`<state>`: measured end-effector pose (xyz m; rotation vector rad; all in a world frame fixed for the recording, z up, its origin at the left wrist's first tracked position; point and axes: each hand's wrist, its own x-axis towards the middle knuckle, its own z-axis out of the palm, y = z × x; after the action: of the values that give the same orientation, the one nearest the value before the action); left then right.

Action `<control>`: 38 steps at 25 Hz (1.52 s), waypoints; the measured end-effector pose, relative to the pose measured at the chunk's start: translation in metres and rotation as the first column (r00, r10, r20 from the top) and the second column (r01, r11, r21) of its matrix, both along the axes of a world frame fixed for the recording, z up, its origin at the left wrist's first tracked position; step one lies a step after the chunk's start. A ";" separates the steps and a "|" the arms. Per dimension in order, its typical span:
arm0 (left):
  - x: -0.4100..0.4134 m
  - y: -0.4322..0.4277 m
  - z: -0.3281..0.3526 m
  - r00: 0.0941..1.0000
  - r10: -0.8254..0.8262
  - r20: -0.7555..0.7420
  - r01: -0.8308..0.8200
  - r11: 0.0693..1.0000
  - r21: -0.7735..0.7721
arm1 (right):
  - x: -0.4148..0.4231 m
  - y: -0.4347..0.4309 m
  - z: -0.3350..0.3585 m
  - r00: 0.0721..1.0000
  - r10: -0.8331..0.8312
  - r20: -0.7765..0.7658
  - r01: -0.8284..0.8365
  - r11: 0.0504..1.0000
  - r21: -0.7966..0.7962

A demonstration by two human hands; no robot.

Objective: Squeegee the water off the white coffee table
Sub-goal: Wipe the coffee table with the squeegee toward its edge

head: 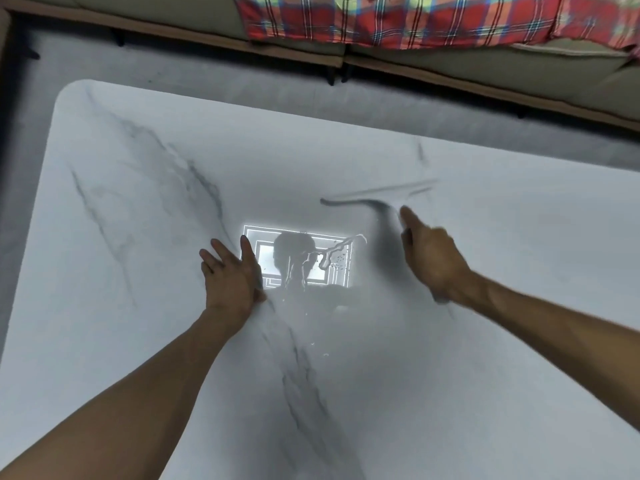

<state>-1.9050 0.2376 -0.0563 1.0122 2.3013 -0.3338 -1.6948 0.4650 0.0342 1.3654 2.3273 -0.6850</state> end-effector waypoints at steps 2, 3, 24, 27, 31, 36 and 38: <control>0.000 0.000 0.001 1.000 0.007 0.008 -0.007 1.000 -0.004 | 0.034 -0.031 0.010 0.998 -0.001 0.064 0.006 0.996 -0.088; 0.000 0.000 0.002 1.000 0.008 0.009 -0.008 1.000 -0.004 | 0.044 -0.040 0.018 0.996 -0.014 0.086 0.025 0.991 -0.132; -0.002 -0.007 0.002 1.000 -0.016 0.017 0.016 1.000 0.002 | 0.055 -0.039 -0.015 0.970 0.239 -0.037 -0.238 0.971 0.040; -0.002 -0.006 0.010 0.999 -0.031 0.023 0.031 1.000 -0.003 | 0.139 -0.037 0.003 0.957 0.260 0.125 -0.266 0.963 0.032; 0.002 -0.001 0.024 0.997 0.015 0.070 -0.014 1.000 -0.022 | 0.165 -0.015 0.034 0.944 0.241 0.226 -0.254 0.967 0.028; 0.024 -0.018 0.033 0.985 0.171 0.018 -0.172 0.973 0.155 | 0.027 0.037 0.024 0.996 -0.029 -0.081 0.028 0.999 -0.019; 0.033 -0.030 0.034 0.973 0.230 0.012 -0.230 0.966 0.119 | -0.047 0.050 0.011 0.974 -0.181 -0.138 0.170 0.981 -0.093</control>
<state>-1.8722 0.2072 -0.0221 0.7885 2.4336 -0.1027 -1.7418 0.5154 0.0448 1.5446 2.2778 -0.9508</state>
